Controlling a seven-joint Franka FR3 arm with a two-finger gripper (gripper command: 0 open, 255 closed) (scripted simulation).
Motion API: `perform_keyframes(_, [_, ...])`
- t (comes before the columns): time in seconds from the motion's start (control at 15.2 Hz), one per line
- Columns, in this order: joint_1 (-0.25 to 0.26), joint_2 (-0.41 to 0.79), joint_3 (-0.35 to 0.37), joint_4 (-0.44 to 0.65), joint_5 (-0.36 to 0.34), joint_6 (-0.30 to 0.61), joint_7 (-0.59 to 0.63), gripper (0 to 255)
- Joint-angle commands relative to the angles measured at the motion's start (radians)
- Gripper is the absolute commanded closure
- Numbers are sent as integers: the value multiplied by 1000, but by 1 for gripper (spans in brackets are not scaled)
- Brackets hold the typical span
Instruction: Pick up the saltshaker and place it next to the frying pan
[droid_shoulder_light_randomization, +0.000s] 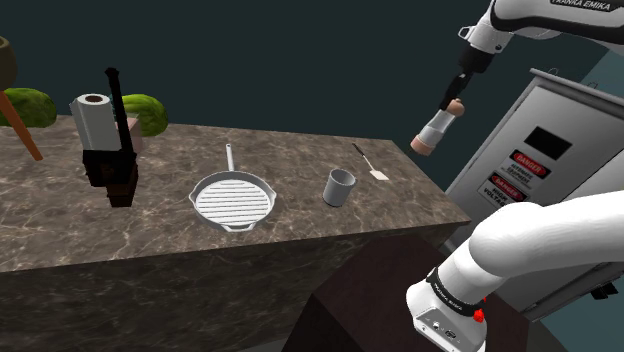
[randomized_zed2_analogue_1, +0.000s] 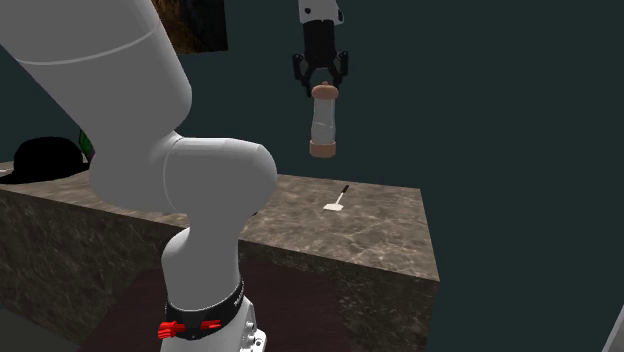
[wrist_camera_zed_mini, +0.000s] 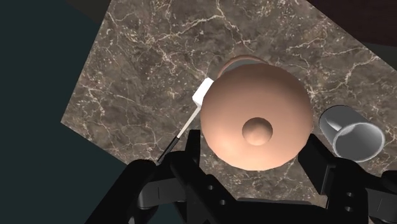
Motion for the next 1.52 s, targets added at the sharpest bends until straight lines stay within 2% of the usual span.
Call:
perform_keyframes(0.0, [1,5,3,33,3,-28,-4,255])
perform_keyframes(0.4, [7,28,9,126,13,-98,-13,255])
perform_keyframes(0.92, [68,136,133,190,83,-82,156,255])
perform_keyframes(1.45, [128,297,239,329,133,-77,310,255])
